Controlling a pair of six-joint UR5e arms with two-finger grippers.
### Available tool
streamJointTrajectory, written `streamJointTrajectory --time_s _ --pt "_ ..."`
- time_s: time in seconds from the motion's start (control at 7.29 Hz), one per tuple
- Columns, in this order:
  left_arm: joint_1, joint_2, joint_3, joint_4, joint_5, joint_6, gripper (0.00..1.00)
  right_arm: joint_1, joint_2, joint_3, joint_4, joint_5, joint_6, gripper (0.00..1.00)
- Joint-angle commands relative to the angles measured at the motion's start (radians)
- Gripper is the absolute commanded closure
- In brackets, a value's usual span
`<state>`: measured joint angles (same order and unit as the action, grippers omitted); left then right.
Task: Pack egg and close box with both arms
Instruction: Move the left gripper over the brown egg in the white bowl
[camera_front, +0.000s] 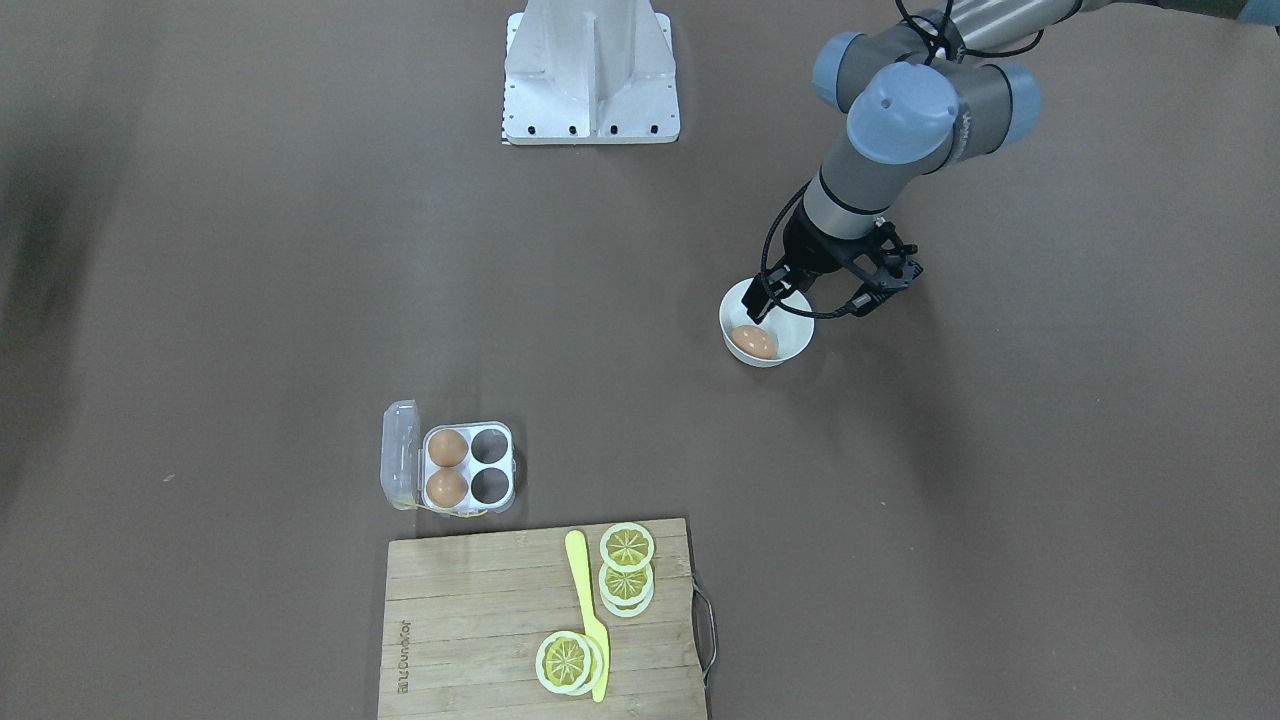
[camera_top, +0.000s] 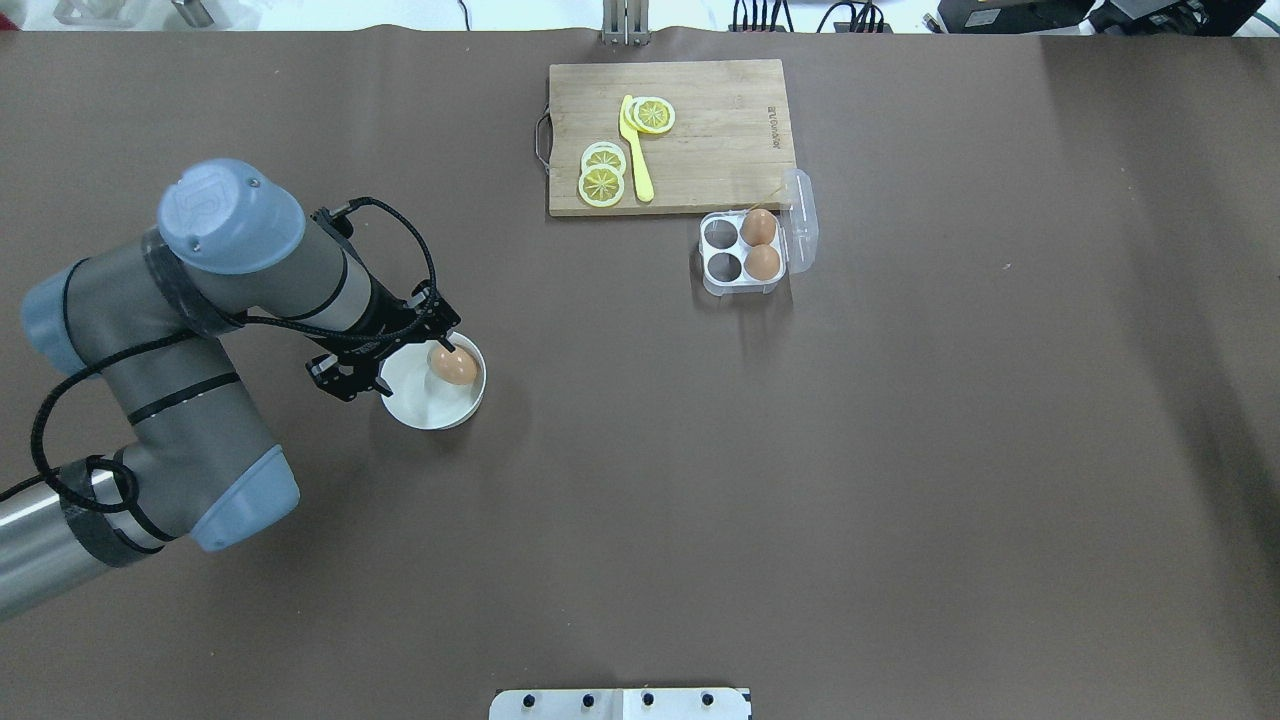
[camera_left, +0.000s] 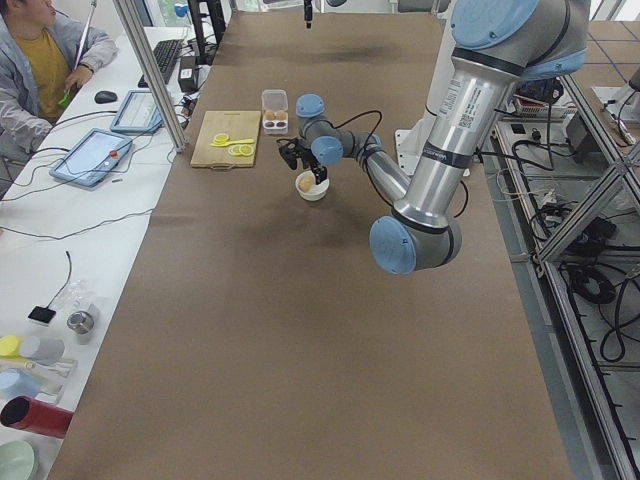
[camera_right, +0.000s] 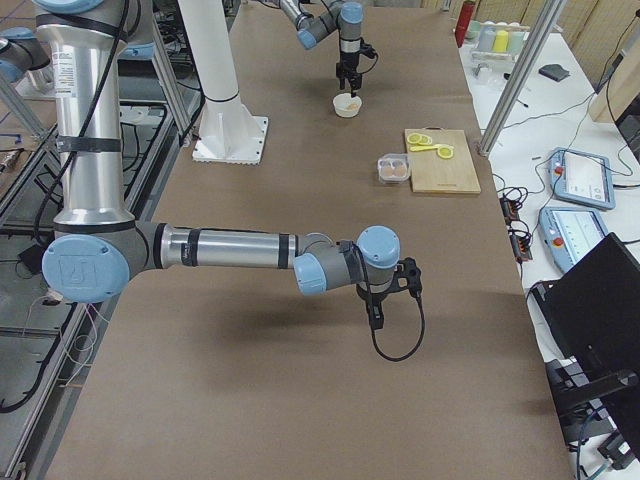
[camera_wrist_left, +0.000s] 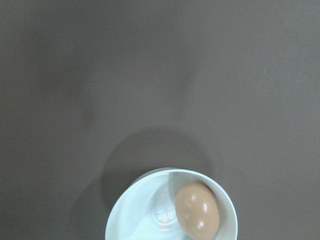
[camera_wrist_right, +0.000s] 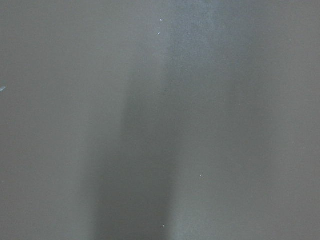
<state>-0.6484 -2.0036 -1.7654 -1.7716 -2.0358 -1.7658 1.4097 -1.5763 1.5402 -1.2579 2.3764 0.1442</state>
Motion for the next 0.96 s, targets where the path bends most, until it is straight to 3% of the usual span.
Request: streamJointTrajectory --time_s 0.0,0.82 --pt "0.013 -0.001 0.004 -0.006 0.017 0.003 0.33 0.0 -0.001 0.0 0.0 0.0 0.0 0.0" --pt "0.016 -0.024 0.098 -0.092 0.014 0.068 0.33 0.0 -0.001 -0.002 0.0 -0.002 0.0 0.0"
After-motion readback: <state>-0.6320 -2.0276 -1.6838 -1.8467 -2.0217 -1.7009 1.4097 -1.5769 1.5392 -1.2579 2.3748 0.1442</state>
